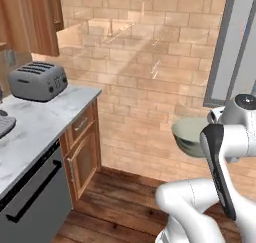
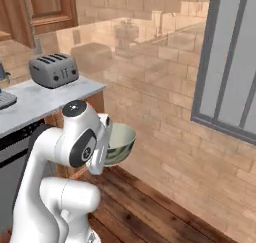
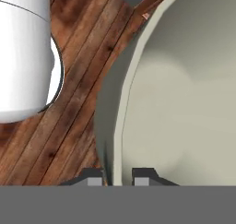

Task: Pick up the bowls from the cabinet and place each bowl in front of a stool on the dining counter.

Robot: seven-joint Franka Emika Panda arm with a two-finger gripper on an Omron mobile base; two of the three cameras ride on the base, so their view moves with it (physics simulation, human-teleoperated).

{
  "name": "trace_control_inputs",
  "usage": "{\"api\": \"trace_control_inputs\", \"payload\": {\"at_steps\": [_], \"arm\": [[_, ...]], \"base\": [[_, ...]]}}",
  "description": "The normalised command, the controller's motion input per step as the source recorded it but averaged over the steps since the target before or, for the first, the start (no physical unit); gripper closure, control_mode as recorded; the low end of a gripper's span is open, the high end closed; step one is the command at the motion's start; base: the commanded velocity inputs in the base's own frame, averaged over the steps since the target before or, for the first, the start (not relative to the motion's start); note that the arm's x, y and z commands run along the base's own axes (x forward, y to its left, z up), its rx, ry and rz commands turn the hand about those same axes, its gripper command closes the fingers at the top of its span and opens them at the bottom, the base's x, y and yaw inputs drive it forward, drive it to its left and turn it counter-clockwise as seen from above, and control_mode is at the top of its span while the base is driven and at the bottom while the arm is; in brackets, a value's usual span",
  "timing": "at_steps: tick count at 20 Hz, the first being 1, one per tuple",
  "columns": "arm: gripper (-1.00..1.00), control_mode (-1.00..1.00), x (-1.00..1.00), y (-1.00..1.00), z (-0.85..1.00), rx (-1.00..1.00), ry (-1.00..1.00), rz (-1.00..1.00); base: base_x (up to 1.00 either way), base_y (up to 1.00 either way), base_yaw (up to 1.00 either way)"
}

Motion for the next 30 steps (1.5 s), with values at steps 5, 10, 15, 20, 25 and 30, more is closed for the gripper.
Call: {"api": "trace_control_inputs", "payload": {"at_steps": [5, 10, 15, 20, 25, 30], "arm": [[1.0, 1.0, 0.0, 0.0, 0.0, 0.0, 0.0, 0.0], [1.0, 1.0, 0.0, 0.0, 0.0, 0.0, 0.0, 0.0], [1.0, 1.0, 0.0, 0.0, 0.0, 0.0, 0.0, 0.0], [1.0, 1.0, 0.0, 0.0, 0.0, 0.0, 0.0, 0.0], [1.0, 1.0, 0.0, 0.0, 0.0, 0.0, 0.0, 0.0], [1.0, 1.0, 0.0, 0.0, 0.0, 0.0, 0.0, 0.0]], "base": [[-0.24, 0.16, -0.96], [-0.16, 0.13, -0.99], [-0.05, 0.01, -0.98], [-0.02, 0.0, -0.9], [0.0, 0.24, -0.82], [0.14, 0.58, -0.72]]}}
